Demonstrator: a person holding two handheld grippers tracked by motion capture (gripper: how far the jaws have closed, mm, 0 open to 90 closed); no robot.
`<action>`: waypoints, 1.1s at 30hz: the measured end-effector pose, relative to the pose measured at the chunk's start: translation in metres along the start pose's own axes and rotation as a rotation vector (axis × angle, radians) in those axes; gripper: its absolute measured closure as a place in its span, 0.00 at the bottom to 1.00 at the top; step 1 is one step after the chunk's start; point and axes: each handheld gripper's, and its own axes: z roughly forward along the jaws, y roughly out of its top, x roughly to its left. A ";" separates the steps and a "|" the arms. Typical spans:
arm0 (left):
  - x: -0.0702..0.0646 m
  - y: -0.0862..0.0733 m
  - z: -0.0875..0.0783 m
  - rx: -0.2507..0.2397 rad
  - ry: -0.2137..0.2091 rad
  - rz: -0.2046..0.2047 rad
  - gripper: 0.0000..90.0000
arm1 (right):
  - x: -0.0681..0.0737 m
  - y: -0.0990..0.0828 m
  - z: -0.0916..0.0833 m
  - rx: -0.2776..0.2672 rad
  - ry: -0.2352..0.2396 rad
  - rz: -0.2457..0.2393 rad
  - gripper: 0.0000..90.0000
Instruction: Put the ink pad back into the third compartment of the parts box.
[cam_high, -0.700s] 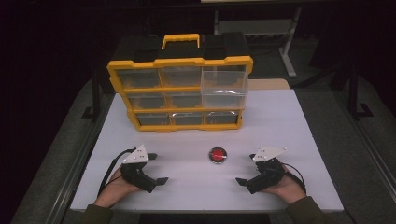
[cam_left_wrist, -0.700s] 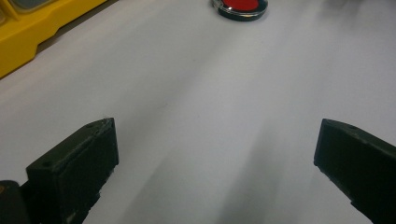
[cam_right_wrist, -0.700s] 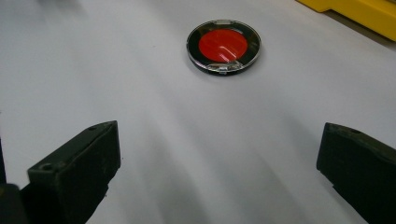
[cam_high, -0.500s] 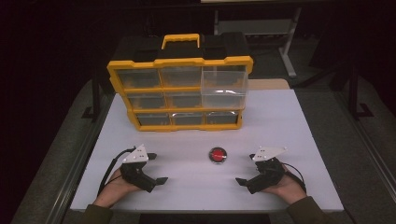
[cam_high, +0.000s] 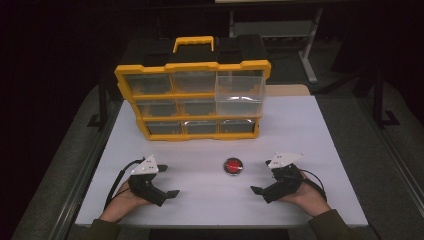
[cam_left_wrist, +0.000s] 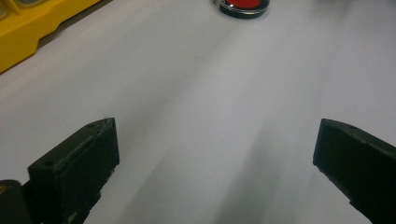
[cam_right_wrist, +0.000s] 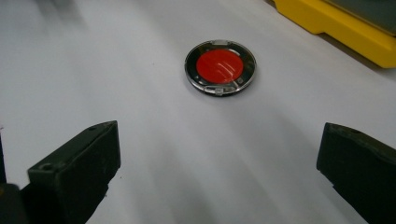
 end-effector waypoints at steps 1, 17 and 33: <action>0.000 0.000 0.000 0.000 -0.002 0.000 0.00 | 0.000 0.001 0.000 0.002 0.000 0.001 0.00; 0.001 -0.001 0.001 0.017 -0.011 -0.008 0.00 | -0.007 0.020 0.008 0.017 0.003 0.000 0.00; 0.000 0.000 0.001 0.013 -0.019 -0.014 0.00 | -0.012 0.040 0.021 0.020 0.038 -0.024 0.00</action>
